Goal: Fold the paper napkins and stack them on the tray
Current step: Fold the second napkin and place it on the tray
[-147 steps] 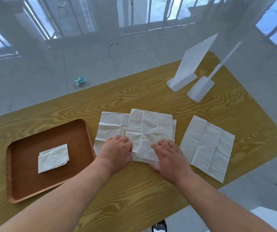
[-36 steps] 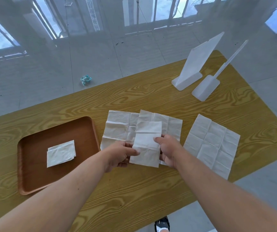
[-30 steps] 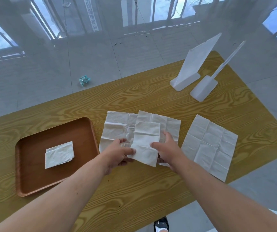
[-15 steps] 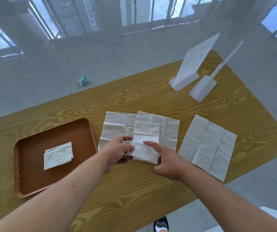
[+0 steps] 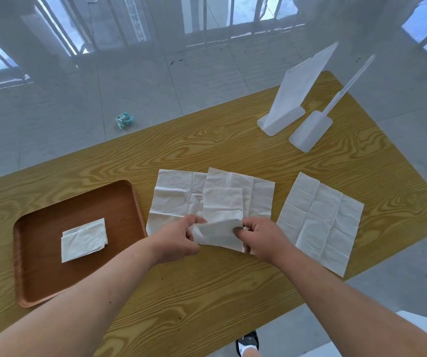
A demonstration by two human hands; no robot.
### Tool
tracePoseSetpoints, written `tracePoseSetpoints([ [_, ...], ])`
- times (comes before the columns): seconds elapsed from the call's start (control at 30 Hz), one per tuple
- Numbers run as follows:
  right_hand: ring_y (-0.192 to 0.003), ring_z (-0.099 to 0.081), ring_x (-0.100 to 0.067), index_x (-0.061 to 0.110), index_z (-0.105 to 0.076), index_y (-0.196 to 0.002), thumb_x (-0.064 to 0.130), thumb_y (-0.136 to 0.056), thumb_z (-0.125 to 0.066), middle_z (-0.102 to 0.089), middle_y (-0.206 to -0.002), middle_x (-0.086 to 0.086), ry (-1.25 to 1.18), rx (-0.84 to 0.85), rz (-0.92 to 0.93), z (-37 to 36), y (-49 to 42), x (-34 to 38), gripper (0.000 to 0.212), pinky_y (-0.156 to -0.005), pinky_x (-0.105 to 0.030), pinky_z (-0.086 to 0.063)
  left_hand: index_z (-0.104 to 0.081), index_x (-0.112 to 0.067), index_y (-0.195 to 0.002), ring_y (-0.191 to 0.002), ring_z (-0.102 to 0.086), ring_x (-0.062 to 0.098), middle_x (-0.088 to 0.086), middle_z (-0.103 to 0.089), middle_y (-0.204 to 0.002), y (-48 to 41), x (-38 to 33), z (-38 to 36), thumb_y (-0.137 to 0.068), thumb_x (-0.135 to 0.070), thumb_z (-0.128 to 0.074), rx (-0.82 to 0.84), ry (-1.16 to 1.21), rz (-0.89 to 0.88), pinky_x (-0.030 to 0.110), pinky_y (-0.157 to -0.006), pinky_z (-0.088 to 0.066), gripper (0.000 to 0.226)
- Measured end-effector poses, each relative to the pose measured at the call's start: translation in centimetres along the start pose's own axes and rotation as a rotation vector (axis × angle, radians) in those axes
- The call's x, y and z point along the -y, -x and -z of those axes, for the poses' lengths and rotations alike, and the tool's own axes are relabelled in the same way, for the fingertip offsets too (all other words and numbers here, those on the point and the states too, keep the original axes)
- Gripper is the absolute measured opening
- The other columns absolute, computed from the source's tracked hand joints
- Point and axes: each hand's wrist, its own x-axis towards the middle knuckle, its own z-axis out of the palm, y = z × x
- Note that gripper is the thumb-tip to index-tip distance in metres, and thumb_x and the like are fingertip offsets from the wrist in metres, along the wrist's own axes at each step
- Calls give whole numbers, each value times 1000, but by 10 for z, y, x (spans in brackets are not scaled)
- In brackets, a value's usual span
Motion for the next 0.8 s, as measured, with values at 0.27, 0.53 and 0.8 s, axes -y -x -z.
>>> tracePoseSetpoints([
  [0.27, -55, -63, -4, 26, -69, -84, 37, -97, -60, -71, -61, 2, -68, -125, -129, 1, -15, 1, 19, -63, -30, -45, -66, -26, -92, -66, -61, 10, -11, -66, -75, -18, -14, -16, -89, -49, -75, -350, -122, -42, 32, -59, -52, 25],
  [0.53, -71, -55, -7, 30, -57, -107, 35, -95, -55, -55, -78, 17, 469, -292, 267, 0, -4, -4, 13, -57, -24, -38, -56, -27, -130, -116, -52, 17, -6, -57, -125, -15, -29, -31, -95, -54, -61, -440, -972, -537, 32, -99, -46, 45],
  [0.8, -101, -47, -19, 25, -63, -118, 31, -94, -53, -56, -107, 2, 734, -143, 363, -6, -10, -14, 26, -96, -34, -44, -58, -23, -133, -119, -52, 23, -1, -55, -136, -28, -31, -35, -102, -50, -53, -351, -1205, -471, 36, -97, -47, 41],
])
